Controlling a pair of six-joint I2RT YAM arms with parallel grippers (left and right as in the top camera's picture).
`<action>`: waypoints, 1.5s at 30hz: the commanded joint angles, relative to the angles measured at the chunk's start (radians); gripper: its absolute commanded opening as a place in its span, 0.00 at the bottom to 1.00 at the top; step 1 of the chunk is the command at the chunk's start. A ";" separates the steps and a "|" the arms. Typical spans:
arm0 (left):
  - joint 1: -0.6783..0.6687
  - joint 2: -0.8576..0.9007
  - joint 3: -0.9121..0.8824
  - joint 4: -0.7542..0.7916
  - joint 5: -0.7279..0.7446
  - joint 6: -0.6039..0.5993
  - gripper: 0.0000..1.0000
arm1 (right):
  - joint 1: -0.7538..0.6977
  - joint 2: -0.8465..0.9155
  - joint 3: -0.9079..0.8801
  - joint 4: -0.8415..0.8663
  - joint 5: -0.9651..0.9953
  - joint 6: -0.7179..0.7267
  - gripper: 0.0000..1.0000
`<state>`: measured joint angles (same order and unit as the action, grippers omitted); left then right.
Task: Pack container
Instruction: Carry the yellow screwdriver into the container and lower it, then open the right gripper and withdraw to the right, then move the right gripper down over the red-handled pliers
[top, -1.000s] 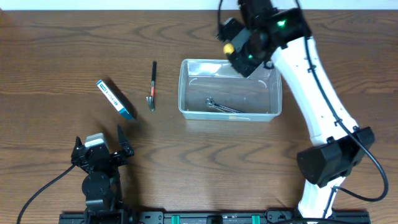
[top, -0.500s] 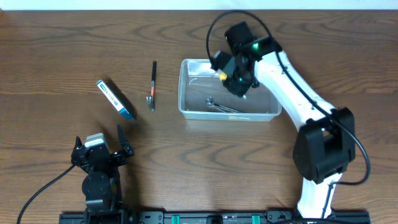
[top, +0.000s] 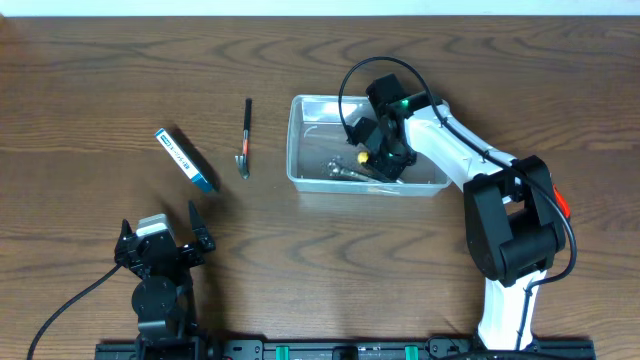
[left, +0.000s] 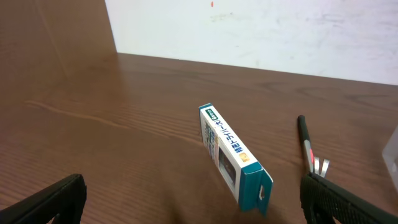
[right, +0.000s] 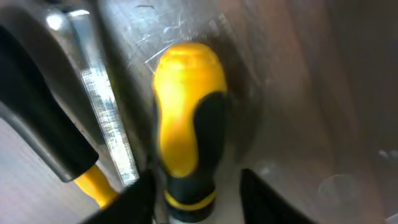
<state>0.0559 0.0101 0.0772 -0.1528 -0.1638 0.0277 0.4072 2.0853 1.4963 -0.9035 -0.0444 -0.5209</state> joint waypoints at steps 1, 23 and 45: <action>-0.003 -0.006 -0.028 -0.010 -0.001 0.013 0.98 | 0.002 -0.002 0.036 -0.025 -0.006 -0.011 0.60; -0.003 -0.006 -0.028 -0.010 -0.001 0.013 0.98 | -0.195 -0.052 0.808 -0.631 0.105 0.638 0.99; -0.003 -0.006 -0.028 -0.010 -0.001 0.013 0.98 | -0.571 -0.443 0.521 -0.629 0.093 0.501 0.99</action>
<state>0.0559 0.0101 0.0772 -0.1532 -0.1635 0.0273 -0.1265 1.6234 2.1479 -1.5562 0.0341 -0.0097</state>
